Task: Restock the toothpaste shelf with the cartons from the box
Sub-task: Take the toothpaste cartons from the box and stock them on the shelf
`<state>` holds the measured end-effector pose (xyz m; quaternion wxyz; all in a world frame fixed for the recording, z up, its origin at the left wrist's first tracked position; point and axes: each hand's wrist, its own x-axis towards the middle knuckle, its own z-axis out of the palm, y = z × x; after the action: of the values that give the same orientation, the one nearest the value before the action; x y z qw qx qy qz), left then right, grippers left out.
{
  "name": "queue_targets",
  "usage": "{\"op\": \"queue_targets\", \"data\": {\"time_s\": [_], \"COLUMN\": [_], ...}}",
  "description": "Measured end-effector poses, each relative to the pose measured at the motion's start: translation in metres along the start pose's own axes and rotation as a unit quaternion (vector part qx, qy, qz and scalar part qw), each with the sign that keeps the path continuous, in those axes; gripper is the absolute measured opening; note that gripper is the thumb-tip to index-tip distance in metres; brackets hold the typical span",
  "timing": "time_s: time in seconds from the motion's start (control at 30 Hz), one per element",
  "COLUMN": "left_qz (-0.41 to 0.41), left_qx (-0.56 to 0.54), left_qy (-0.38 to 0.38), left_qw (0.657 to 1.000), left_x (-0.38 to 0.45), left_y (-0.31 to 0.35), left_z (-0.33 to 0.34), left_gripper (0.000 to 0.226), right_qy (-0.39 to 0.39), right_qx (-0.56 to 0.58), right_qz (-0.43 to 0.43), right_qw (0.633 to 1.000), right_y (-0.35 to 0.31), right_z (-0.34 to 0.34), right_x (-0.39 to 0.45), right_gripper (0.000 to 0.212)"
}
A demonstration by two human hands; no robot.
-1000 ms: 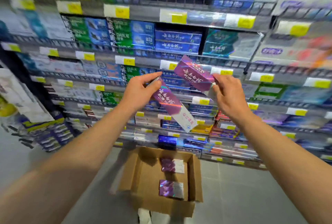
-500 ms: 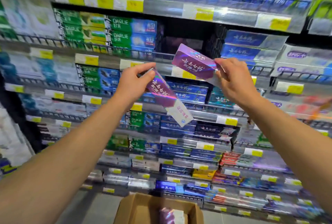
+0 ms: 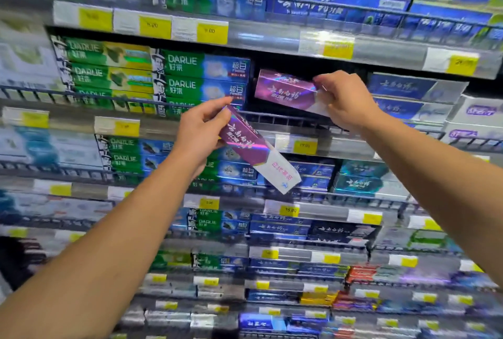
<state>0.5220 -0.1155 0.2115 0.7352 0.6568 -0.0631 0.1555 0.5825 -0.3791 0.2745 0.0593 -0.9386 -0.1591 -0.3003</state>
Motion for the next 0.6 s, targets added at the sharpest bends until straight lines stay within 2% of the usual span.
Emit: {"op": "queue_targets", "data": {"time_s": [0.1,0.2,0.47,0.6], "left_qz": [-0.004,-0.008,-0.016,-0.012], "left_qx": [-0.013,-0.015,-0.023,-0.017], "left_qy": [0.003,0.009,0.033,0.042], "left_qw": [1.0,1.0,0.999,0.999], "left_x": [0.007,0.012,0.016,0.017], "left_y": [-0.005,-0.011,-0.018,-0.019], "left_z": [0.0,0.0,-0.004,0.0], "left_gripper": [0.028,0.029,0.03,0.03], "right_qy": [-0.052,-0.078,-0.15,-0.168], "right_qx": [0.013,0.023,0.021,0.032], "right_qz": [0.02,0.017,0.014,0.041], "right_qw": [0.998,0.997,0.988,0.984], "right_y": [0.002,0.004,0.007,0.007], "right_z": [0.013,0.023,0.049,0.048], "right_x": [0.013,0.025,0.04,0.038], "right_gripper": [0.05,0.037,0.037,0.04]}}
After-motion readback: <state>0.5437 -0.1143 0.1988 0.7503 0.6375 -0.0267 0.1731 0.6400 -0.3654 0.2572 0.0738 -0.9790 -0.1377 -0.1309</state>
